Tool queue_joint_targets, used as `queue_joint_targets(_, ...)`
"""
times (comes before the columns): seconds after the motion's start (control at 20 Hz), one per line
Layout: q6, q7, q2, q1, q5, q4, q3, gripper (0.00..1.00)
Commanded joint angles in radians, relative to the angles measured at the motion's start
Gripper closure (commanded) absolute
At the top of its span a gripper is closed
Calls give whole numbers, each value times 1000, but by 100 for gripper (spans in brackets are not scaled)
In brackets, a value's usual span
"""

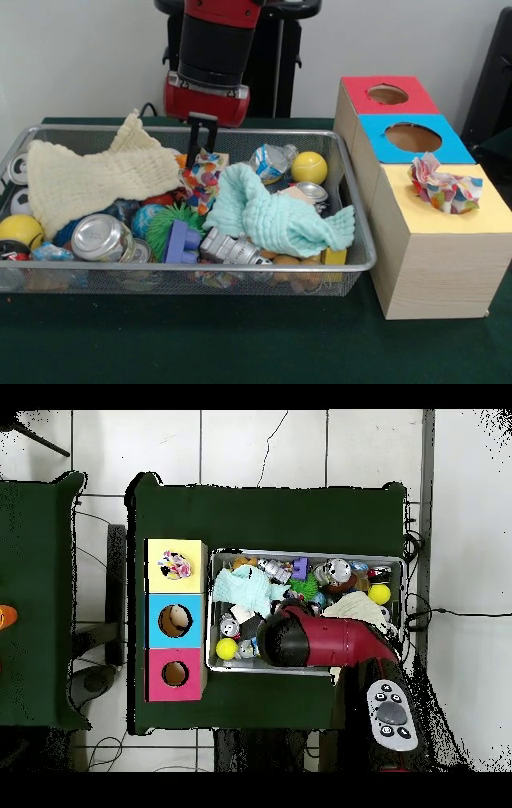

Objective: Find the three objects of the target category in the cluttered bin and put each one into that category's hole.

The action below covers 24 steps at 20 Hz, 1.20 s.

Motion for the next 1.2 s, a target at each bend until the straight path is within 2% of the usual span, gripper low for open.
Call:
queue_joint_targets(0.05, 93, 121, -14, 11, 31, 66, 12, 100)
queue_joint_targets(0.3, 101, 134, -36, 21, 44, 93, 6, 100)
queue_joint_targets(0.5, 112, 154, -84, 44, 66, 132, 5, 100)
queue_joint_targets(0.55, 104, 156, -97, 45, 74, 145, 17, 100)
queue_joint_targets(0.8, 63, 211, -126, 100, 100, 168, -13, 100)
queue_joint_targets(0.9, 86, 210, -126, 102, 123, 181, -11, 100)
queue_joint_targets(1.0, 99, 209, -138, 127, 129, 176, -37, 100)
queue_joint_targets(1.2, 137, 213, -157, 173, 172, 188, -42, 100)
